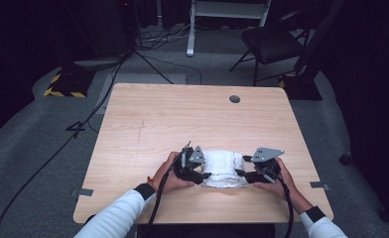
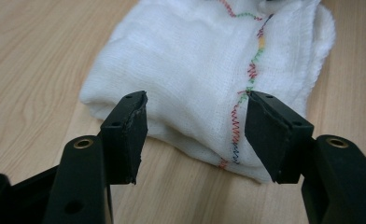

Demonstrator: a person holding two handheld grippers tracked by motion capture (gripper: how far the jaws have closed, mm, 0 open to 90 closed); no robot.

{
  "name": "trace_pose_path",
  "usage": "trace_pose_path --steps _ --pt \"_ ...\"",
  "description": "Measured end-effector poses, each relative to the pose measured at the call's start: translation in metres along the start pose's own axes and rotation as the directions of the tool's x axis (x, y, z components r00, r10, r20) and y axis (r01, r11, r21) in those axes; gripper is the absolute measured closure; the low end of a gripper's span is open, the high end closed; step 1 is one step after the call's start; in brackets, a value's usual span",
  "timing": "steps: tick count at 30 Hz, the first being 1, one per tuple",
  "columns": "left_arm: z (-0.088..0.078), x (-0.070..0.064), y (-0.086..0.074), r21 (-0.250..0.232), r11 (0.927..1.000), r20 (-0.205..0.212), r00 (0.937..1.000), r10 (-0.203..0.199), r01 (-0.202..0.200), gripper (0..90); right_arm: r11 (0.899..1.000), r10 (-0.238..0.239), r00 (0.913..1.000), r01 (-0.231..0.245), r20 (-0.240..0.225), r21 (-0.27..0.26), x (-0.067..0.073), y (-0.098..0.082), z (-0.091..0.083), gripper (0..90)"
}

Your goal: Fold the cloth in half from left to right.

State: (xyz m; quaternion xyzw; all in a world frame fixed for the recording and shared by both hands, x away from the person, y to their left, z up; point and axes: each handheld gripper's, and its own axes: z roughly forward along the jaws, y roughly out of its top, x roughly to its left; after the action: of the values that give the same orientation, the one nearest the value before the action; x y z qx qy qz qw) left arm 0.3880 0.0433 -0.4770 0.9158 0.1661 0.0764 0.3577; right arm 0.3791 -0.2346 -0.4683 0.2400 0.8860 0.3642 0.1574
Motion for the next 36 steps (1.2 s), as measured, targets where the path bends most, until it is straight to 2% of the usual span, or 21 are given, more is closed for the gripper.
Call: trace_pose_path --steps 2,5,7,11,17,18,20,22,25,29,31,36 --pt "0.004 0.0 -0.001 0.022 0.9997 0.017 0.9998 -0.007 0.007 38.0 1.0 -0.015 0.9997 0.016 -0.02 0.022 0.003 -0.002 0.002 38.9" --pt "0.003 -0.002 -0.003 0.03 0.9995 0.015 0.9999 0.006 -0.006 38.0 0.998 -0.027 0.999 0.029 -0.037 0.05 0.007 -0.007 0.002 37.5" --pt "0.003 -0.005 -0.004 0.038 0.9992 0.005 0.9999 0.015 -0.015 38.1 0.997 -0.045 0.9985 0.047 -0.031 0.067 0.01 -0.011 0.002 37.2" --pt "0.004 -0.008 -0.006 0.042 0.9991 -0.004 1.0 -0.001 0.002 38.2 0.996 -0.054 0.9984 0.055 -0.019 0.071 0.013 -0.015 0.0 37.6" --pt "0.006 -0.004 -0.01 0.022 0.9994 0.022 0.9994 -0.026 0.026 35.7 0.999 -0.001 0.999 0.003 -0.044 0.052 0.009 -0.023 0.003 37.7" --pt "0.007 -0.003 -0.011 0.019 0.9994 0.015 0.9994 -0.03 0.03 34.8 0.999 0.014 0.9987 -0.012 -0.049 0.051 0.008 -0.024 0.004 36.5" --pt "0.009 -0.001 -0.011 0.017 0.9993 0.012 0.9993 -0.035 0.034 27.9 0.997 0.053 0.996 -0.049 -0.072 0.051 0.003 -0.025 0.006 35.2" --pt "0.009 0.001 -0.012 0.008 0.9998 0.002 0.9998 -0.019 0.019 23.9 0.996 0.074 0.9936 -0.07 -0.085 0.054 0.0 -0.025 0.008 33.8" --pt "0.01 0.003 -0.013 0.002 0.9997 0.007 0.9997 -0.024 0.024 22.0 0.998 0.038 0.9964 -0.035 -0.075 0.051 0.0 -0.022 0.009 34.5" --pt "0.01 0.008 -0.013 0.008 0.9994 0.014 0.9993 -0.034 0.034 20.9 0.998 0.058 0.9962 -0.055 -0.066 0.043 -0.002 -0.021 0.012 35.0" --pt "0.009 0.01 -0.014 0.01 0.9995 0.004 0.9995 -0.03 0.03 20.7 0.997 0.066 0.9957 -0.063 -0.065 0.044 -0.003 -0.02 0.014 35.1" --pt "0.008 0.016 -0.016 0.009 0.9983 0.004 0.9984 -0.057 0.057 20.7 0.998 0.058 0.9961 -0.055 -0.067 0.041 -0.005 -0.017 0.017 35.1"
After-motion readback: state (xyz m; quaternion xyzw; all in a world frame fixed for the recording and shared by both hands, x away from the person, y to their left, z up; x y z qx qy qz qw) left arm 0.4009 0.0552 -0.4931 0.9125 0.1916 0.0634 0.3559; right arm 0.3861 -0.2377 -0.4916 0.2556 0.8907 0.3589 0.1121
